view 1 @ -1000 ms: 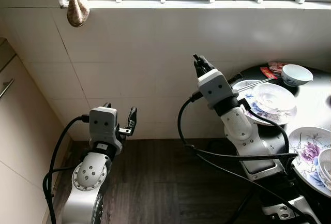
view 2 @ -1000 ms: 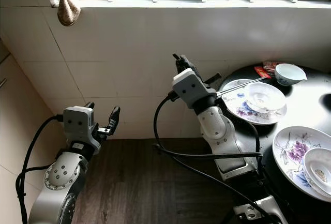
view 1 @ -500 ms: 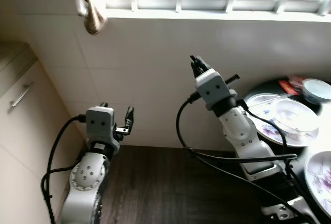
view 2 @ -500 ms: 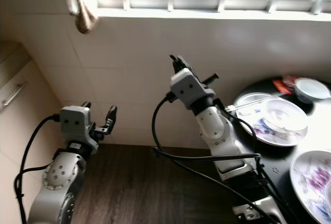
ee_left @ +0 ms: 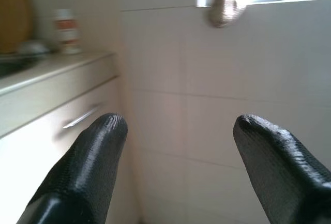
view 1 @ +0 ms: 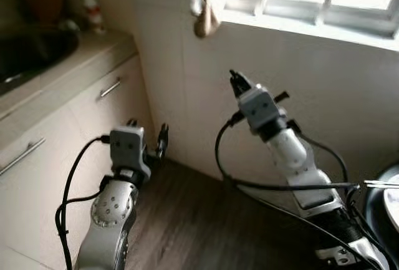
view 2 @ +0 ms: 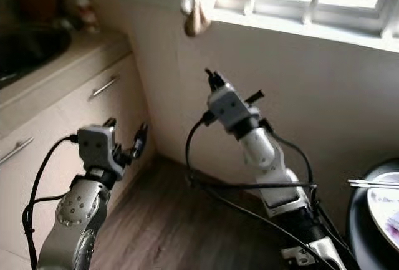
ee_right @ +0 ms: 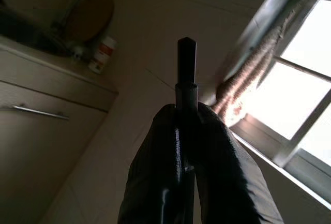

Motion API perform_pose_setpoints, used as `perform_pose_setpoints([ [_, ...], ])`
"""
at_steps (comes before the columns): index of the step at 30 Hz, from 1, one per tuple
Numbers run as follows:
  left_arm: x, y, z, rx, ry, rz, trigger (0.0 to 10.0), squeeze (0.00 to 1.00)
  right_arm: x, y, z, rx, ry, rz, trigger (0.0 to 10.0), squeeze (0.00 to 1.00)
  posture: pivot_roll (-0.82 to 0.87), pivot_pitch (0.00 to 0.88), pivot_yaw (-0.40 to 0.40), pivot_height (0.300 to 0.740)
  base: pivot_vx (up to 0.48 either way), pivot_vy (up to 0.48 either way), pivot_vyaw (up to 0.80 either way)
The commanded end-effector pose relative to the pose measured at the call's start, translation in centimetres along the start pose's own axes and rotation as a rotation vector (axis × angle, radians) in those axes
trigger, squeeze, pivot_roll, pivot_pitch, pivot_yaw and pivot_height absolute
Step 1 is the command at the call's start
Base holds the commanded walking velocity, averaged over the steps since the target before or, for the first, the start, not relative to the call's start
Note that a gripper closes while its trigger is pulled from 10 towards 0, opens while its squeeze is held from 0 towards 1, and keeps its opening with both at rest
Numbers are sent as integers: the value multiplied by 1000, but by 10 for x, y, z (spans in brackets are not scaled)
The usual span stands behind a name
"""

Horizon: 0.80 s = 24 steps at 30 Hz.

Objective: Kitchen organization

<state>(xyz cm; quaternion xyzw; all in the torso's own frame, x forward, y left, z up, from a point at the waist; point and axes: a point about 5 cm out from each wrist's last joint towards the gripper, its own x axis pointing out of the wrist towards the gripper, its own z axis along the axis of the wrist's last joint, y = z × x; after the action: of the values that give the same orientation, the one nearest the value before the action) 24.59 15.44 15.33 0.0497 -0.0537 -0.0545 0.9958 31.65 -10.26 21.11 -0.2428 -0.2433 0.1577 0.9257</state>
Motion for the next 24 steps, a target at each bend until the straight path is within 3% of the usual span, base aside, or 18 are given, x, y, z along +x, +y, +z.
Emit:
perform_pose_setpoints([
  [1,0,3,4,11,-17,14,10000,0,4,1,14,32,-54,5,0,0,101,0,-42,740,0,0,800],
  [11,0,5,7,0,-44,20,10000,0,9,-8,23,127,-78,-51,0,0,102,0,-39,740,0,0,800],
  [17,0,4,9,-2,-54,18,10000,0,13,-18,27,202,-93,-109,0,0,105,0,-39,740,271,0,800],
  [24,1,5,11,4,-67,18,10000,0,17,-27,29,280,-94,-162,0,0,106,0,-42,740,329,0,0],
])
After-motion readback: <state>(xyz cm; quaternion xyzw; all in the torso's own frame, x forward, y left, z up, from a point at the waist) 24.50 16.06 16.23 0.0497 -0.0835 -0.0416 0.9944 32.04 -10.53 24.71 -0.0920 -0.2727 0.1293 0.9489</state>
